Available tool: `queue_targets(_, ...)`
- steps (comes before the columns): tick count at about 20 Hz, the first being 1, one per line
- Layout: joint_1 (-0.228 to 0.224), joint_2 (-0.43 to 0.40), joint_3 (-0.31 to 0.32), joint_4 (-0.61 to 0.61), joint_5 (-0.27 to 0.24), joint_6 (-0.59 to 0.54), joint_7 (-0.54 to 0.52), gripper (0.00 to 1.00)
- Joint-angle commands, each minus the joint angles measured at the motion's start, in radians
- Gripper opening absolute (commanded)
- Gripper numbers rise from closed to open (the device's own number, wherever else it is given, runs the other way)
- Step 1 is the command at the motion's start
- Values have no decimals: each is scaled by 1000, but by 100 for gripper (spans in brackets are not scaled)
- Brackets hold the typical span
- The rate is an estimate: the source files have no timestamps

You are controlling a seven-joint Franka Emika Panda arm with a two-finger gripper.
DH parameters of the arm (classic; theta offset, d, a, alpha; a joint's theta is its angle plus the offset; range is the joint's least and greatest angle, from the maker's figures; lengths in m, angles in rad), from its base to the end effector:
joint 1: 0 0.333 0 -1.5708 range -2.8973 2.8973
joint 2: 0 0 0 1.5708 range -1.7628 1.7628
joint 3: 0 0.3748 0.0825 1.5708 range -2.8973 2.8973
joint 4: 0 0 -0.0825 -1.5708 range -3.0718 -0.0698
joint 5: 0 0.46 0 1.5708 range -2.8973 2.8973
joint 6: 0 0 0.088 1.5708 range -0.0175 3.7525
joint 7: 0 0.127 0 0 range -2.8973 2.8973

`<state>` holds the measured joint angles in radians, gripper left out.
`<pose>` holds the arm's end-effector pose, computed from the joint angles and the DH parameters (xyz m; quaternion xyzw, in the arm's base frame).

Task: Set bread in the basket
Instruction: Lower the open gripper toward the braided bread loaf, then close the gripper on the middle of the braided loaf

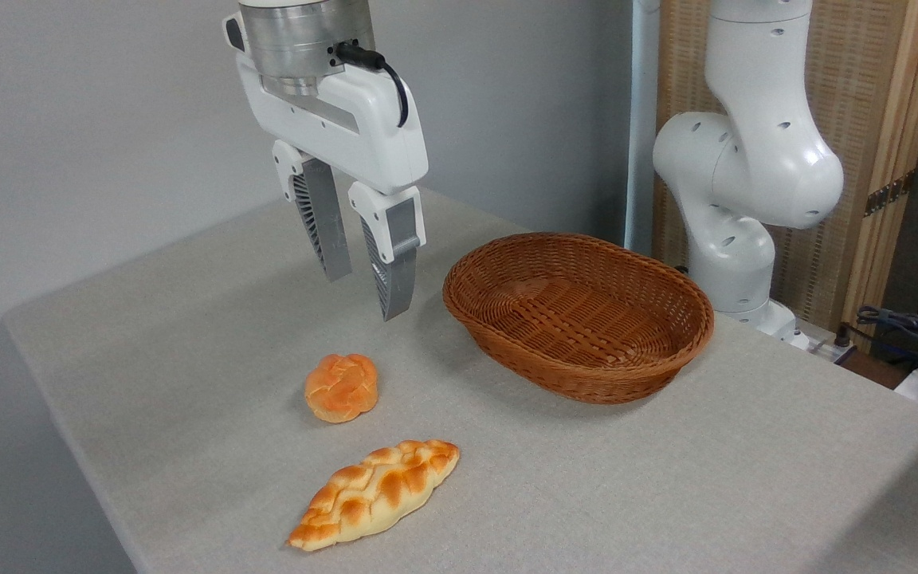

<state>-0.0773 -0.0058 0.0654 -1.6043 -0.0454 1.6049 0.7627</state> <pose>0.6311 -0.0130 0.6517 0.9259 -0.3769 0.0114 0.0201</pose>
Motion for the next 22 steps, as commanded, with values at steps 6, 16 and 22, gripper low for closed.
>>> queue_targets(6, -4, -3, 8, -8, 1, 6, -2, 100)
queue_targets(16, -6, 86, 10, -124, 2, 255, -2, 100)
queue_targets(22, -6, 109, 8, -232, 98, 355, 0, 100)
